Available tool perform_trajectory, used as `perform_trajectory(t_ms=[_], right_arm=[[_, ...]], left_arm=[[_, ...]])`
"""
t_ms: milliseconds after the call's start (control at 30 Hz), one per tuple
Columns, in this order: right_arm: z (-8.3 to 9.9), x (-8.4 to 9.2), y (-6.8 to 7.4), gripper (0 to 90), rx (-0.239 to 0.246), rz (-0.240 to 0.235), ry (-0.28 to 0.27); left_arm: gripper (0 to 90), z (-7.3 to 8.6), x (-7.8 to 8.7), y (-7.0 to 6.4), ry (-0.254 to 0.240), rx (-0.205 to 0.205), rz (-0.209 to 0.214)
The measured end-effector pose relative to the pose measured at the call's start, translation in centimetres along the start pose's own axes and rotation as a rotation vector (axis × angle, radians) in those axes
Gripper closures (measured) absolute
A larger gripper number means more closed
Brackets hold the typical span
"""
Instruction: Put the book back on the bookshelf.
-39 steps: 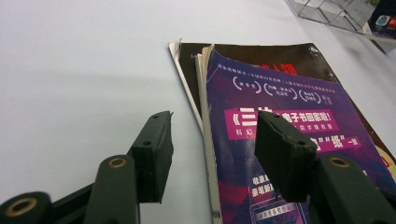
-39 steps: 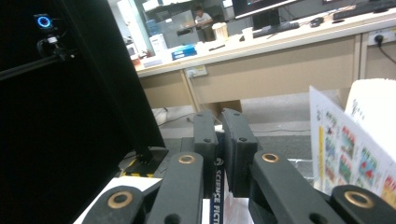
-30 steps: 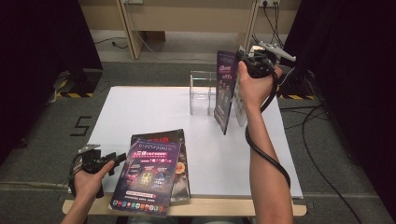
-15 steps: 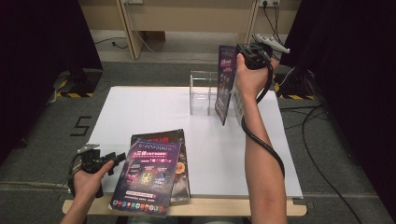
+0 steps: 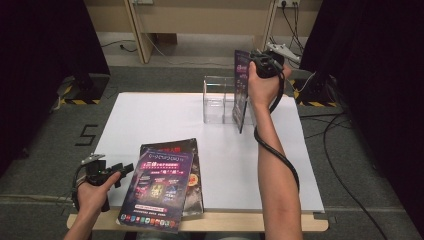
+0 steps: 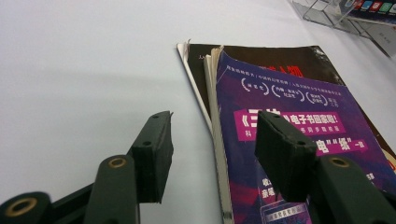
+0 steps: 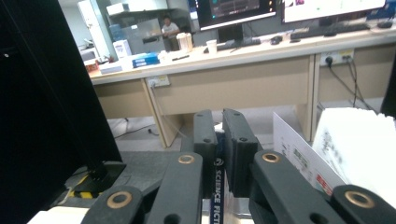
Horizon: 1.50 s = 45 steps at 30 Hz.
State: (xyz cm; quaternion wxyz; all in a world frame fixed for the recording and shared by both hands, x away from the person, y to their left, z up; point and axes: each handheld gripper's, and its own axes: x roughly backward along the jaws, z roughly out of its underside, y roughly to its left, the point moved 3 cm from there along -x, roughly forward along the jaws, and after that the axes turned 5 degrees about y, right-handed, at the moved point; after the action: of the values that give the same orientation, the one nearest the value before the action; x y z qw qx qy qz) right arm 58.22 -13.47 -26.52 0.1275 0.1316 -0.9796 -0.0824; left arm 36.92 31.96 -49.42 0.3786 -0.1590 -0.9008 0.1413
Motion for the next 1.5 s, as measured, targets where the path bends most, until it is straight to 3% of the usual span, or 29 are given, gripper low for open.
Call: perform_trajectory(t_ms=[400, 833, 1000, 1100, 1200, 1267, 1500], right_arm=[[2.6, 4.7, -0.2, 84.4, 0.077, -0.023, -0.011], [6.3, 9.4, -0.8, 84.0, 0.087, -0.068, 0.019], [6.7, 9.9, -1.0, 82.3, 0.062, -0.079, 0.03], [6.9, 9.7, -0.9, 72.5, 0.044, -0.105, 0.055], [7.6, 8.8, -0.6, 73.4, 0.075, -0.093, 0.122], [8.2, 8.4, -0.4, 74.4, 0.071, -0.103, 0.16], [8.2, 7.9, -0.1, 76.7, 0.085, -0.066, 0.167]], left_arm=[[45.6, 0.1, 0.0, -0.1, 0.002, -0.003, -0.004], [45.7, 0.1, 0.0, -0.2, 0.0, -0.004, -0.005], [45.7, 0.1, 0.0, -0.3, 0.001, -0.007, -0.004], [45.7, 0.1, 0.0, -0.3, 0.001, -0.007, -0.005], [45.7, 0.1, 0.1, -0.3, -0.001, -0.008, -0.003], [45.8, 0.1, 0.1, -0.3, -0.002, -0.008, -0.002], [45.9, 0.1, 0.2, -0.2, -0.003, -0.006, -0.003]])
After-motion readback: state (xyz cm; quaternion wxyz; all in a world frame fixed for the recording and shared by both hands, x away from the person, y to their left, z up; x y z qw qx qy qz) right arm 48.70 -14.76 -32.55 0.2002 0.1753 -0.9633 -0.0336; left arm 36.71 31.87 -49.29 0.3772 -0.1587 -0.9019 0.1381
